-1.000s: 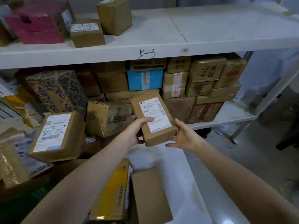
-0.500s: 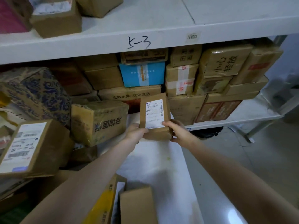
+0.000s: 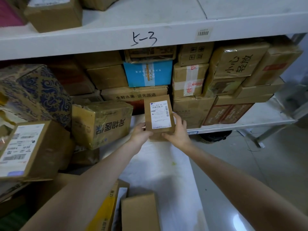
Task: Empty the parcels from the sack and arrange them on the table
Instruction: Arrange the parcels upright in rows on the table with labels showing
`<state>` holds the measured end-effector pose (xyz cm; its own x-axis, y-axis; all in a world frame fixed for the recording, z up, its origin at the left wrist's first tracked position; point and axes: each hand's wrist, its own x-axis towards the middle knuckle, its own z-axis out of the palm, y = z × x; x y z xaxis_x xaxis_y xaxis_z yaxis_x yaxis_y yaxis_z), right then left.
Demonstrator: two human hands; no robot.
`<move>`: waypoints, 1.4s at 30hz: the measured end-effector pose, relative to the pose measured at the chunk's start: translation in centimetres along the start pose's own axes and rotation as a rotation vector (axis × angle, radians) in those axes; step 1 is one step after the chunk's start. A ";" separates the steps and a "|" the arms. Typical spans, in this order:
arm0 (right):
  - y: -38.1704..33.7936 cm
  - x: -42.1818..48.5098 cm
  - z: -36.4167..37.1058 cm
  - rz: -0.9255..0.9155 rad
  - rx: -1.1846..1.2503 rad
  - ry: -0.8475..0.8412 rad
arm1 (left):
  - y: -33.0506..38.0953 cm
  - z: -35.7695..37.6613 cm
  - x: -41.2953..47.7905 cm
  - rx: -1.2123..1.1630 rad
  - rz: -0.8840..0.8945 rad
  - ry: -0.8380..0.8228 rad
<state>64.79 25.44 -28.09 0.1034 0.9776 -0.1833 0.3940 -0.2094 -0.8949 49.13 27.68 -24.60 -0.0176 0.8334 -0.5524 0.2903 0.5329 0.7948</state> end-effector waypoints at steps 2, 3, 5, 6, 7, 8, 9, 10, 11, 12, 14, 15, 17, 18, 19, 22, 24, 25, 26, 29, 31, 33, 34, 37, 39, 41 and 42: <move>0.4 -0.4 0.1 -0.031 -0.154 0.015 | 0.3 -0.3 -0.5 0.085 0.006 0.046; 0.6 -0.5 0.0 -0.037 -0.259 0.011 | 0.5 -0.7 -0.9 0.156 0.068 0.111; 0.6 -0.5 -0.3 -0.025 -0.463 -0.008 | 1.3 -2.4 -2.2 0.295 0.340 0.301; 0.4 -0.4 -0.5 -0.015 -0.544 -0.019 | 1.8 -3.6 -3.0 0.365 0.484 0.400; 0.1 -0.3 -0.6 -0.007 -0.612 -0.032 | 2.3 -5.0 -3.7 0.433 0.591 0.491; -0.3 -0.2 -0.7 -0.001 -0.670 -0.049 | 2.8 -6.4 -4.4 0.498 0.652 0.580; -0.8 -0.2 -0.6 -0.001 -0.723 -0.062 | 3.1 -7.7 -4.9 0.557 0.671 0.669; -1.4 -0.3 -0.6 -0.010 -0.762 -0.065 | 3.4 -8.9 -5.2 0.599 0.640 0.750; -1.9 -0.4 -0.4 -0.027 -0.773 -0.060 | 3.5 -9.7 -5.3 0.620 0.567 0.799; -2.5 -0.6 -0.1 -0.054 -0.751 -0.052 | 3.5 -10.3 -5.2 0.609 0.467 0.806; -3.6 -1.0 0.7 -0.117 -0.642 -0.049 | 3.3 -10.7 -4.9 0.508 0.239 0.709; -4.4 -1.2 1.2 -0.156 -0.576 -0.057 | 3.2 -11.0 -4.8 0.441 0.135 0.656; -6.1 -1.7 2.4 -0.237 -0.476 -0.110 | 2.6 -11.4 -4.7 0.341 0.003 0.616; -7.2 -1.8 3.1 -0.285 -0.450 -0.139 | 2.5 -11.9 -4.6 0.305 -0.017 0.628; -8.1 -1.8 3.7 -0.327 -0.434 -0.158 | 2.5 -12.3 -4.5 0.276 -0.019 0.643; -10.3 -1.8 5.1 -0.392 -0.418 -0.176 | 2.8 -13.0 -4.0 0.224 -0.005 0.668; -10.7 -1.8 5.8 -0.397 -0.421 -0.190 | 2.8 -12.9 -3.8 0.198 -0.008 0.678; -10.7 -1.9 6.0 -0.386 -0.422 -0.198 | 2.8 -12.8 -3.8 0.190 -0.009 0.681; -10.6 -2.0 6.2 -0.374 -0.423 -0.206 | 2.7 -12.8 -3.8 0.185 -0.013 0.684; -10.0 -2.2 6.5 -0.339 -0.440 -0.217 | 2.7 -13.0 -3.9 0.187 -0.016 0.667; -9.7 -2.1 6.4 -0.311 -0.457 -0.215 | 2.7 -12.7 -4.1 0.244 -0.013 0.649; -9.5 -2.2 6.4 -0.287 -0.471 -0.208 | 2.5 -12.0 -4.5 0.310 -0.025 0.638; -9.5 -2.3 6.5 -0.282 -0.478 -0.208 | 2.3 -11.8 -4.8 0.331 -0.038 0.636; -9.6 -2.6 6.8 -0.275 -0.499 -0.231 | 1.6 -11.7 -5.5 0.361 -0.057 0.648; -9.6 -2.8 6.7 -0.274 -0.508 -0.262 | 1.6 -12.0 -6.1 0.380 -0.025 0.689; -9.5 -3.2 6.4 -0.274 -0.490 -0.293 | 2.0 -12.2 -6.9 0.392 0.003 0.724; -9.5 -3.4 6.3 -0.271 -0.473 -0.309 | 2.4 -12.3 -7.3 0.399 0.004 0.724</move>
<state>54.98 24.23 -21.56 -0.2976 0.9432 -0.1478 0.7381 0.1291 -0.6622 38.20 24.65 -15.55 -0.5882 0.7959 -0.1431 0.6074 0.5517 0.5716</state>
